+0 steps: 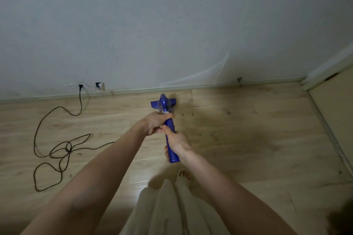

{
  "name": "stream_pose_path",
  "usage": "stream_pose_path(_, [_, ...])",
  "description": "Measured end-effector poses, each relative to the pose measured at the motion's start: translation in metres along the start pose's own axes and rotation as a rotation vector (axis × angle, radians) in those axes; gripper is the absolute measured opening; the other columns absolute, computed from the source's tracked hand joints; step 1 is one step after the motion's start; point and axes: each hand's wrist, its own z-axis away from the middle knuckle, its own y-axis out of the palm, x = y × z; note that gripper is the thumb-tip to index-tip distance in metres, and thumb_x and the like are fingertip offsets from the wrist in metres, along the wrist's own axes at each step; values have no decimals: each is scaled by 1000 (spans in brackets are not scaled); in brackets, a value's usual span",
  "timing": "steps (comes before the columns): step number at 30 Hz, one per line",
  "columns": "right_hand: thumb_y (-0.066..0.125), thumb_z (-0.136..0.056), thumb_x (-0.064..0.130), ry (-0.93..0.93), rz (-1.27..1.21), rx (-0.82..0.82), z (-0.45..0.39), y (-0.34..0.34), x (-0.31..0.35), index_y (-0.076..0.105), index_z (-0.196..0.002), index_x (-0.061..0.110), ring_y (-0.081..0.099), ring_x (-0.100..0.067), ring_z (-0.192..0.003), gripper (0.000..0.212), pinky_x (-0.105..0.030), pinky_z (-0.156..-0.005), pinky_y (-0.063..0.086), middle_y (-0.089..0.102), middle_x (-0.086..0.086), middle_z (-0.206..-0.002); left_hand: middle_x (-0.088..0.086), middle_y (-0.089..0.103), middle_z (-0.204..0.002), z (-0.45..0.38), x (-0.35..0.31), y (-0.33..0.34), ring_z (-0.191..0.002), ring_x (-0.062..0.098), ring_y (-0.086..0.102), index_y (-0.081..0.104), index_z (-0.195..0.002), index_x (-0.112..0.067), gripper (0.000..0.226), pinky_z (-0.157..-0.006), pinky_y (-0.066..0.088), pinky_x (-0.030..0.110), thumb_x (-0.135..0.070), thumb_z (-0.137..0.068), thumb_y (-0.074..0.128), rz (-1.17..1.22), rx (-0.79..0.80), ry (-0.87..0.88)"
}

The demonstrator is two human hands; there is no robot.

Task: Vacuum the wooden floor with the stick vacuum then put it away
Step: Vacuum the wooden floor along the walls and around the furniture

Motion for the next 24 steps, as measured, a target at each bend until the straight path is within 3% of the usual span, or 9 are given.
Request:
stream_pose_path(2, [51,-94,52,-14,2,1,-9,5,3,54,-99,5,53,-17,-41,47,-25,-44,47,57,-7,-61,13,64,-89,-6,-2,-6,-83,21,63,59,-102,-4,28,-82,58,35,-29,-89,66,-6,-7,10])
stream_pose_path(5, [50,-96,50,-30,4,10,-21,2,5,51,-88,7,53,-19,-43,43,-25,-42,47,56,-8,-62,12,65,-82,-12,-6,-5,-76,20,66,58,-106,-1,29,-61,57,25,-25,-92,63,7,-12,39])
stream_pose_path(8, [49,-96,48,-47,46,14,-34,-5,2,51,-86,8,53,-18,-43,42,-25,-41,46,56,-8,-60,11,65,-82,-20,-6,4,-70,17,65,57,-106,-3,24,-51,53,21,-23,-93,61,-1,-43,57])
stream_pose_path(14, [50,-96,47,-41,21,50,-44,-4,-2,49,-85,9,51,-17,-40,39,-24,-40,45,54,-9,-59,11,64,-86,-31,0,-3,-76,20,67,56,-103,-7,24,-67,56,30,-26,-92,63,-17,7,82])
stream_pose_path(19, [51,-96,46,-39,29,63,-43,8,0,49,-88,9,52,-17,-42,38,-24,-41,46,55,-8,-62,11,63,-85,-26,2,-15,-74,19,66,56,-101,-5,22,-66,55,28,-25,-93,62,39,48,76])
stream_pose_path(24, [47,-97,48,-84,219,-5,-30,-16,-4,51,-86,9,51,-12,-37,41,-20,-37,42,56,-6,-61,15,62,-94,-20,2,7,-83,21,64,57,-101,-7,20,-75,59,31,-25,-93,60,3,22,46])
